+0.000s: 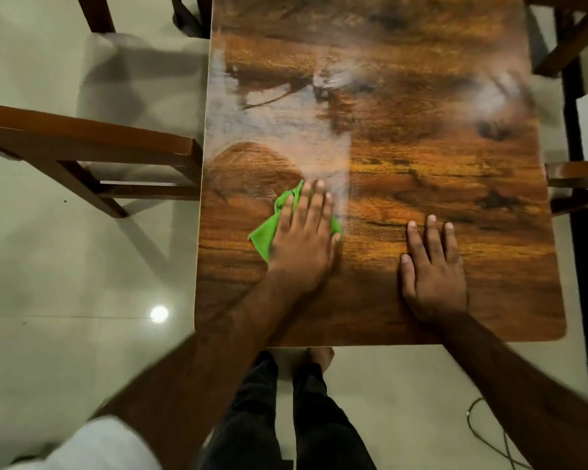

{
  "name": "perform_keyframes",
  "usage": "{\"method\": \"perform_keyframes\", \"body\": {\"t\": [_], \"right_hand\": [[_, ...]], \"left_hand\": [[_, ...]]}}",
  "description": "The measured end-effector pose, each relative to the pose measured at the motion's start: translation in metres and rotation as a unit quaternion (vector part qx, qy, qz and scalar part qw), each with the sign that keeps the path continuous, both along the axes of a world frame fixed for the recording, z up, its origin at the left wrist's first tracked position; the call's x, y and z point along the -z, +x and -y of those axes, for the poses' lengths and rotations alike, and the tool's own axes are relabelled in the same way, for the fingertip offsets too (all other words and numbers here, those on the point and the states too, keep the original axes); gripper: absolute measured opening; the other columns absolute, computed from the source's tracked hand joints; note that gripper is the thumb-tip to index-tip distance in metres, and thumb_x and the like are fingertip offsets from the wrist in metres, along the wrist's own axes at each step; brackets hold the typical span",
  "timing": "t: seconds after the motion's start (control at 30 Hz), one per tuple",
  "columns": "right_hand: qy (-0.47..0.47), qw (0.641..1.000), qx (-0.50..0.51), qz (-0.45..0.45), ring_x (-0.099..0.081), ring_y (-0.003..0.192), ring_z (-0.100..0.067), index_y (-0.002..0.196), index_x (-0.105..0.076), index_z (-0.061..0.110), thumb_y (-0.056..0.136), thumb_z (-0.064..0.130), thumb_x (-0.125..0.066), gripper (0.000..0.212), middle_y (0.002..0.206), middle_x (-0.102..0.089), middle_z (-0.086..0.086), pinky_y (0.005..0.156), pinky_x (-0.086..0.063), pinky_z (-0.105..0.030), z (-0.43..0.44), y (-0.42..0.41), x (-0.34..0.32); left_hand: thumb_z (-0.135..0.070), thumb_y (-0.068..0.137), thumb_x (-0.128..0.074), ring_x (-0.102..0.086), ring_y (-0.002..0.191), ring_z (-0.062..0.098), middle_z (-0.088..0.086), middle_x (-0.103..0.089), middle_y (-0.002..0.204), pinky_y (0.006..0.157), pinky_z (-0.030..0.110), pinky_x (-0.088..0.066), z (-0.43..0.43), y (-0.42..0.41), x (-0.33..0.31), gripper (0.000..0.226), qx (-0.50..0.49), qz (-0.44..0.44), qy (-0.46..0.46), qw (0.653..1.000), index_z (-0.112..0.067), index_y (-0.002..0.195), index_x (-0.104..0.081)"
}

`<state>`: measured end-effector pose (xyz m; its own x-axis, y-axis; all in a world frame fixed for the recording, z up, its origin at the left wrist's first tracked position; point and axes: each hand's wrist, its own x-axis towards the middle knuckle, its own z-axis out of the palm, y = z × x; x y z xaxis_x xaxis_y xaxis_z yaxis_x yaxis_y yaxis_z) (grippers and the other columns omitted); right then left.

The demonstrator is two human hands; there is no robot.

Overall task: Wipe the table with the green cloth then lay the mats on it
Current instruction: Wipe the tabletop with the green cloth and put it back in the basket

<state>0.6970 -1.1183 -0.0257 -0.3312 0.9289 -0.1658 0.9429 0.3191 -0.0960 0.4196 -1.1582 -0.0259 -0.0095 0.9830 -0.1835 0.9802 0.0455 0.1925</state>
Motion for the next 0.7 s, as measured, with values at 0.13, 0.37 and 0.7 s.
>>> {"method": "perform_keyframes", "body": {"t": [0.13, 0.37, 0.7], "right_hand": [[-0.006, 1.000, 0.000, 0.001, -0.001, 0.171, -0.038, 0.177, -0.019, 0.024, 0.113, 0.047, -0.030, 0.069, 0.186, -0.004, -0.007, 0.129, -0.029, -0.067, 0.002, -0.002, -0.002], [-0.017, 1.000, 0.005, 0.001, 0.004, 0.172, -0.035, 0.178, -0.017, 0.026, 0.113, 0.049, -0.029, 0.070, 0.186, -0.001, -0.005, 0.129, -0.028, -0.065, -0.001, 0.004, 0.000], [-0.032, 0.999, 0.009, -0.014, 0.003, 0.172, -0.038, 0.177, -0.017, 0.027, 0.114, 0.051, -0.032, 0.070, 0.186, -0.002, -0.007, 0.129, -0.027, -0.064, -0.003, 0.006, 0.001]], "left_hand": [[-0.054, 0.115, -0.024, 0.014, 0.170, 0.036, 0.012, 0.012, 0.184, 0.135, 0.060, 0.001, 0.050, 0.008, -0.004, 0.077, 0.047, 0.009, -0.018, 0.999, -0.013, 0.176, -0.003], [-0.059, 0.111, -0.011, 0.008, 0.170, 0.038, 0.008, 0.006, 0.185, 0.132, 0.069, -0.004, -0.082, -0.044, 0.002, 0.077, -0.041, -0.022, -0.002, 0.999, -0.018, 0.177, -0.003], [-0.052, 0.114, -0.022, 0.009, 0.170, 0.036, 0.015, 0.009, 0.184, 0.134, 0.062, -0.005, -0.058, 0.051, -0.003, 0.078, -0.042, -0.030, -0.001, 0.999, -0.009, 0.176, -0.002]]}}
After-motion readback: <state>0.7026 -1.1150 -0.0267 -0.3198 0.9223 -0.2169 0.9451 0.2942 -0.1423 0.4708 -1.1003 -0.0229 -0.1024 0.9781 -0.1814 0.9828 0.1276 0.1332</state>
